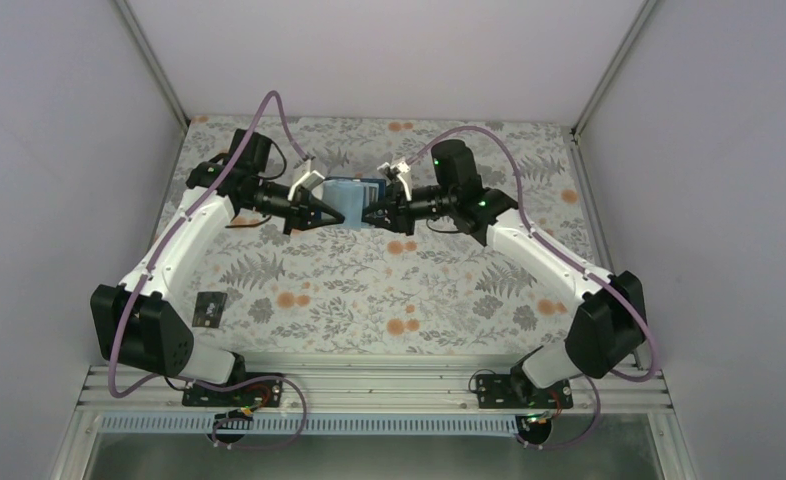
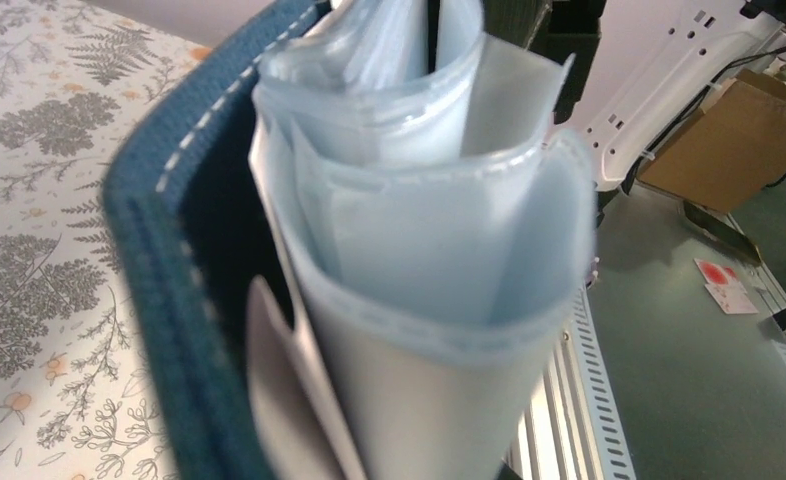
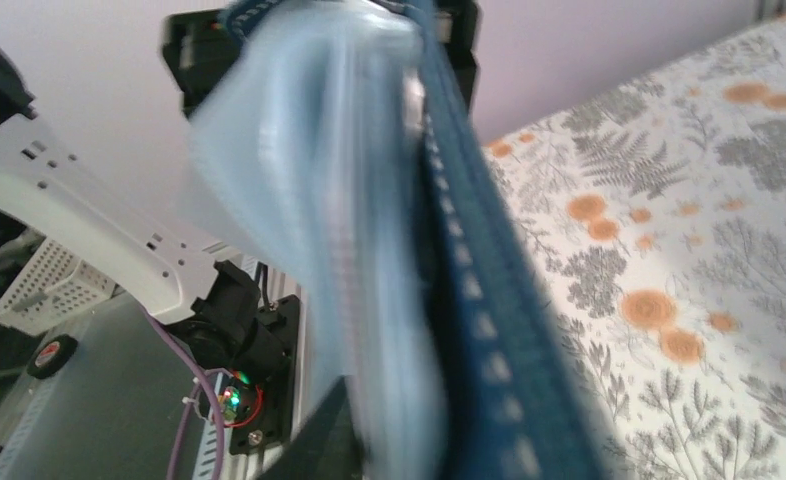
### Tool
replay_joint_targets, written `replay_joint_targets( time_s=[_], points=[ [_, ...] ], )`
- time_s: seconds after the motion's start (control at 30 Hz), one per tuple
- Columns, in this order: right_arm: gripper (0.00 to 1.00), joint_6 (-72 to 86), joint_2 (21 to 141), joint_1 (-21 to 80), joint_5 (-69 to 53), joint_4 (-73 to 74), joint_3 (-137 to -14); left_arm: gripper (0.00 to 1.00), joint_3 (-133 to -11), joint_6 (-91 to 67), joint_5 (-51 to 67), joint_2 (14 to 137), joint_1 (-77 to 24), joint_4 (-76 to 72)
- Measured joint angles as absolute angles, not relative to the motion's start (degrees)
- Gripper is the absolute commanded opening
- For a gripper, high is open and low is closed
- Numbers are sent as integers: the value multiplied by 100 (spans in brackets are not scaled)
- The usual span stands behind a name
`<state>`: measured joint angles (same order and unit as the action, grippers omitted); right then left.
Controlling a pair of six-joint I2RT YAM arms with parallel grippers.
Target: Take the credit cards out of the card holder
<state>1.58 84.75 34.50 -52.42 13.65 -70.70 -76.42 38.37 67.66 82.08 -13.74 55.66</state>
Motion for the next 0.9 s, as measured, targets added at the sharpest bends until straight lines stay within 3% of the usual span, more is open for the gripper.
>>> replay_joint_targets(
  time_s=[0.1,0.13,0.17,0.2,0.23,0.63,0.9],
  points=[
    [4,231,8501,3503,-5417,1229,-7067,6,-7638,3841,6766,8208,-1369,5586],
    [4,281,8501,3503,-5452,1221,-7067,27,-7631,3837,6772,8197,-1365,5583],
    [4,301,8503,3500,-5474,1205,-7067,65,-7625,3824,6766,8182,-1365,5577],
    [4,325,8503,3503,-5478,1199,-7067,89,-7614,3789,6746,8158,-1365,5555],
    [4,360,8503,3503,-5443,1199,-7067,99,-7612,3734,6700,8132,-1367,5502],
    [4,1997,8919,3852,-3212,1459,-7516,100,-7800,2558,4252,8040,-1769,4530],
    [4,2069,8925,4005,-2884,1619,-7631,100,-8018,2213,2764,8125,-1643,4366]
  ],
)
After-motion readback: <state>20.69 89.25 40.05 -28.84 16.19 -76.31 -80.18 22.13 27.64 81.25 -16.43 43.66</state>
